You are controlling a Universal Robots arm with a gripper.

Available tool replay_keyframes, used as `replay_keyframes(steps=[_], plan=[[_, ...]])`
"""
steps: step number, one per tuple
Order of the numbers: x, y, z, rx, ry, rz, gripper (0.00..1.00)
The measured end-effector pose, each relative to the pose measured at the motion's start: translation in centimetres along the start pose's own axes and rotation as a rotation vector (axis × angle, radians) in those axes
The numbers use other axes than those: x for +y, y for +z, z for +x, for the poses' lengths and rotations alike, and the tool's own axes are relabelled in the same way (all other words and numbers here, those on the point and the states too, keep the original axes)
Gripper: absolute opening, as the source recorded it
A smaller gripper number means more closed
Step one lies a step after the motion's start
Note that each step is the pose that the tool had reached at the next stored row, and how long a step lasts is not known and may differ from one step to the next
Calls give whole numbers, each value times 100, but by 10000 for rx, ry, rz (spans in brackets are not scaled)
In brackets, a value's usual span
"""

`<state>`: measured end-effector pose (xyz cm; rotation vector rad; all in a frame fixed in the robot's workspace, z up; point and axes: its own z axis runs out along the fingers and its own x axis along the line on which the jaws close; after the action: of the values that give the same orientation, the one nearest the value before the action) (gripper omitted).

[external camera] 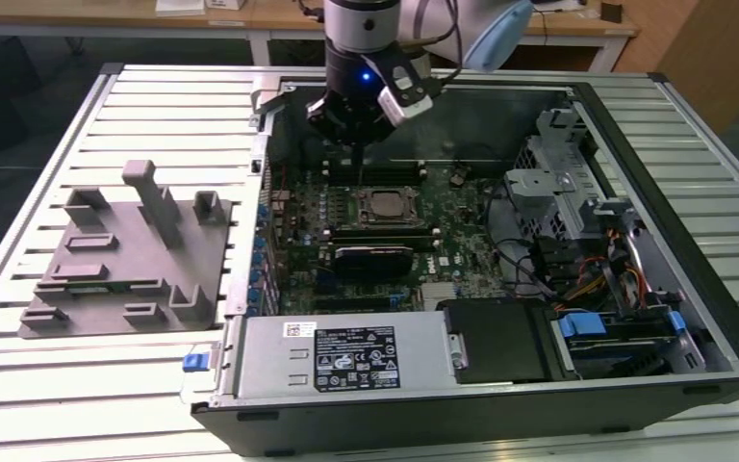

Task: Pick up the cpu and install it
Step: 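Install the first cpu locking lever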

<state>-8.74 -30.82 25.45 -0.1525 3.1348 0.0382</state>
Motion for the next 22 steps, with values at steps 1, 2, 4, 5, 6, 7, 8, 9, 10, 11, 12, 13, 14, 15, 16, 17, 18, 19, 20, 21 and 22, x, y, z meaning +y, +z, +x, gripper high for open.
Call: replay_keyframes(steps=[1, 2, 4, 5, 6, 7, 8, 9, 10, 11, 12, 13, 14, 15, 16, 17, 18, 19, 20, 21, 22], plan=[[-1, 2, -13, -1, -2, 0, 11], [-2, 5, -21, -3, -2, -2, 11], [-3, 10, -30, -2, -2, -8, 11], [-4, 14, -30, -4, -2, -51, 11], [-5, 19, -30, -12, -1, -122, 11], [-7, 24, -30, -22, 0, -225, 11], [-11, 28, -30, -33, 0, -329, 11], [-14, 31, -30, -40, -1, -388, 11], [-15, 33, -29, -43, -1, -422, 11], [-14, 37, -30, -47, 0, -425, 11], [-15, 41, -30, -53, 0, -424, 11], [-16, 45, -36, -52, 1, -422, 11], [-17, 50, -48, -53, 8, -422, 11], [-18, 56, -57, -55, 26, -422, 11], [-20, 62, -71, -55, 50, -421, 11], [-21, 69, -87, -58, 77, -422, 11], [-23, 75, -104, -59, 105, -422, 11], [-25, 81, -121, -59, 129, -422, 11], [-25, 86, -127, -63, 172, -422, 11], [-26, 89, -130, -63, 208, -421, 11], [-26, 93, -135, -63, 228, -420, 11]])
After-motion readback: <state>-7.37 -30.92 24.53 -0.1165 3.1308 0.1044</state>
